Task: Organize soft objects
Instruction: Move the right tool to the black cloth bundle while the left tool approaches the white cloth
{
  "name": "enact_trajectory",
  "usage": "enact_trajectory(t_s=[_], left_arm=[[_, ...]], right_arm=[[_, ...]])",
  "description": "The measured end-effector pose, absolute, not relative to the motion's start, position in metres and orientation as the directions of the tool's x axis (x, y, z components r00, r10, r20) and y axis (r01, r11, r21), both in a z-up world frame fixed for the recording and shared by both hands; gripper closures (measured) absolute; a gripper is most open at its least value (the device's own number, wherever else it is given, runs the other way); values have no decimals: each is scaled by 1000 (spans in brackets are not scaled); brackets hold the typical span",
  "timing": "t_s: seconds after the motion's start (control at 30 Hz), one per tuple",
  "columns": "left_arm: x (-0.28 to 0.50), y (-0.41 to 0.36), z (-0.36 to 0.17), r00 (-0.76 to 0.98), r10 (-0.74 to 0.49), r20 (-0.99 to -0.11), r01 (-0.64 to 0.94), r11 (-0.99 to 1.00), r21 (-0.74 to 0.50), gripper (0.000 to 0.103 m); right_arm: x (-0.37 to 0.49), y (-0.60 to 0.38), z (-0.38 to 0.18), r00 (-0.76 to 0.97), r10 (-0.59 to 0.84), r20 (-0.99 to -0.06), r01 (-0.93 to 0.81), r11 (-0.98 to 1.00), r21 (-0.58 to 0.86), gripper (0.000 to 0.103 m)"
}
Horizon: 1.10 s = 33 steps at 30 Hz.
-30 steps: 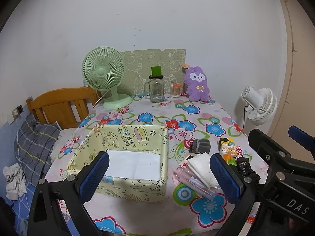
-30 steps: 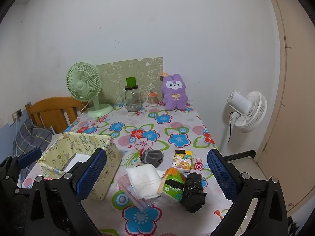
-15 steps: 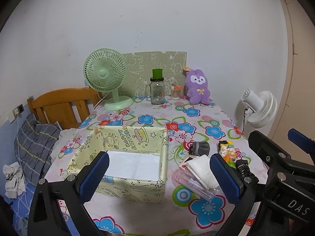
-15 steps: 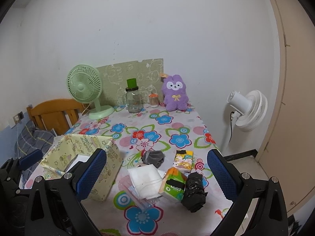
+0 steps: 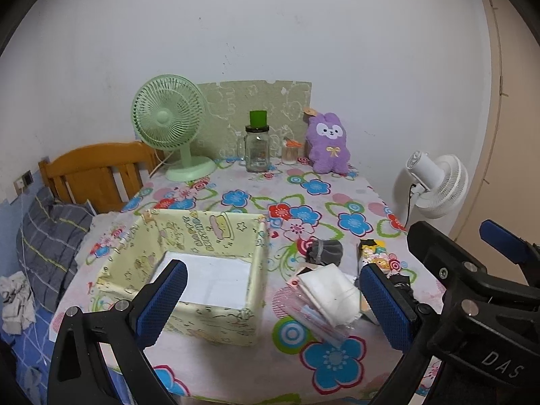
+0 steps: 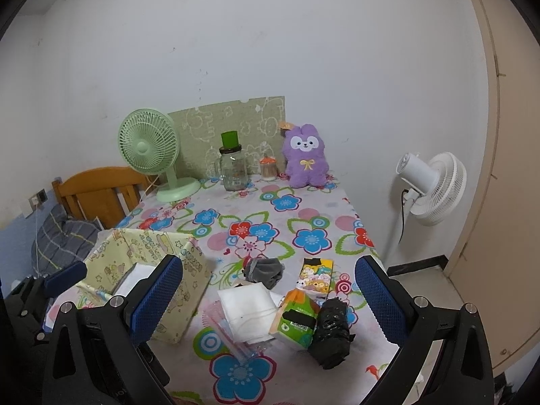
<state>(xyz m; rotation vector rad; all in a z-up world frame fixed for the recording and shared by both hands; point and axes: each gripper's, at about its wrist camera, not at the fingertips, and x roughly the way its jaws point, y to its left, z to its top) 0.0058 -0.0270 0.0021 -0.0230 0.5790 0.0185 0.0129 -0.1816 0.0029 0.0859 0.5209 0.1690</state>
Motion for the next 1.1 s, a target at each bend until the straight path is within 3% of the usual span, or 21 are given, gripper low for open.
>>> enact_trajectory(t_s=[0.73, 1.1], left_arm=[[43, -72, -44, 772, -27, -635, 9, 999, -32, 2], [65, -89, -71, 718, -31, -696, 31, 999, -12, 5]], right_arm=[[54, -213, -47, 810, 207, -548, -146, 977, 154, 14], [72, -228, -81, 755, 178, -631, -94, 982, 164, 24]])
